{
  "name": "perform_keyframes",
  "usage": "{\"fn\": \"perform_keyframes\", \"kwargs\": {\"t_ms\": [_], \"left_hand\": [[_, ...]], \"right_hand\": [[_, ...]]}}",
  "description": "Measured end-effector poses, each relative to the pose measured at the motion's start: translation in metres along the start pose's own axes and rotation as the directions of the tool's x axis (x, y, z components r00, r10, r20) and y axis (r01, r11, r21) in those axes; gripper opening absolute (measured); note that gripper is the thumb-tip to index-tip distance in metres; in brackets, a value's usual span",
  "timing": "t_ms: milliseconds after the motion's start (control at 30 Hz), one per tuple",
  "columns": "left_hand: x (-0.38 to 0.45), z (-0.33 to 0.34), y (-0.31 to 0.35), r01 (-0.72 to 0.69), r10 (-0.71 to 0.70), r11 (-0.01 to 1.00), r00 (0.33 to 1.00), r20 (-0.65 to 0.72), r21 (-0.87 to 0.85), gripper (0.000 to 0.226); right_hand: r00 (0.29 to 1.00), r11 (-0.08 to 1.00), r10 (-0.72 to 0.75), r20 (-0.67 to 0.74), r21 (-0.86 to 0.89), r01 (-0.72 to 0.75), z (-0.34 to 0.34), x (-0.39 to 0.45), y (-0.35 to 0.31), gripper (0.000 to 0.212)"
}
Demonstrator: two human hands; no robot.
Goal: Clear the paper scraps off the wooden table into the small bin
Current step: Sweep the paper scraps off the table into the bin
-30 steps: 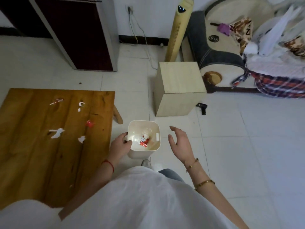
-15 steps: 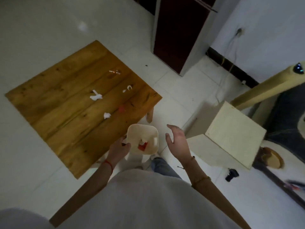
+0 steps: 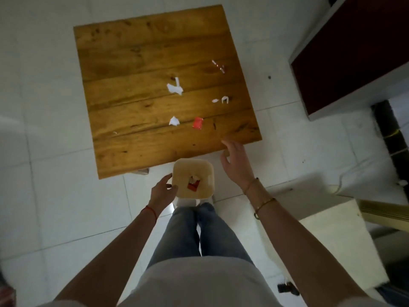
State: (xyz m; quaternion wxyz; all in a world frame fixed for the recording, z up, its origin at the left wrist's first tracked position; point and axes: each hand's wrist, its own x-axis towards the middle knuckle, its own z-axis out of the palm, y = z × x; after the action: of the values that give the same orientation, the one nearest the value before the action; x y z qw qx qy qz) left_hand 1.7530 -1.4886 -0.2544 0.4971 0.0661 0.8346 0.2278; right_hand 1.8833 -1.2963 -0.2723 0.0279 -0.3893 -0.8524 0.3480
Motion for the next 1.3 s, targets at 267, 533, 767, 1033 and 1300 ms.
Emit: {"fn": "perform_keyframes", "kwargs": {"t_ms": [267, 533, 767, 1033, 1300], "left_hand": [[0.055, 0.028, -0.027, 0.164, -0.164, 0.982, 0.986, 0.005, -0.090, 0.055], [0.112, 0.052, -0.051, 0.196, -0.198, 0.972, 0.980, -0.003, -0.129, 0.053], [0.148, 0.065, -0.055, 0.195, -0.201, 0.969, 0.979, -0.025, -0.151, 0.053], [0.157, 0.066, -0.049, 0.217, -0.229, 0.946, 0.973, -0.025, -0.240, 0.055], [0.159, 0.064, -0.055, 0.208, -0.224, 0.944, 0.974, -0.039, -0.255, 0.055]], "right_hand": [[0.975, 0.985, -0.092, 0.202, -0.123, 0.118, 0.059, 0.103, 0.019, 0.050], [0.923, 0.941, -0.162, 0.349, -0.228, 0.251, 0.116, 0.170, 0.049, 0.056], [0.869, 0.875, -0.292, 0.398, -0.255, 0.411, 0.135, 0.141, 0.066, 0.052], [0.670, 0.789, -0.476, 0.570, -0.060, 0.612, 0.137, 0.078, 0.071, 0.039], [0.834, 0.857, -0.378, 0.403, -0.188, 0.480, 0.150, 0.187, 0.025, 0.056]]}}
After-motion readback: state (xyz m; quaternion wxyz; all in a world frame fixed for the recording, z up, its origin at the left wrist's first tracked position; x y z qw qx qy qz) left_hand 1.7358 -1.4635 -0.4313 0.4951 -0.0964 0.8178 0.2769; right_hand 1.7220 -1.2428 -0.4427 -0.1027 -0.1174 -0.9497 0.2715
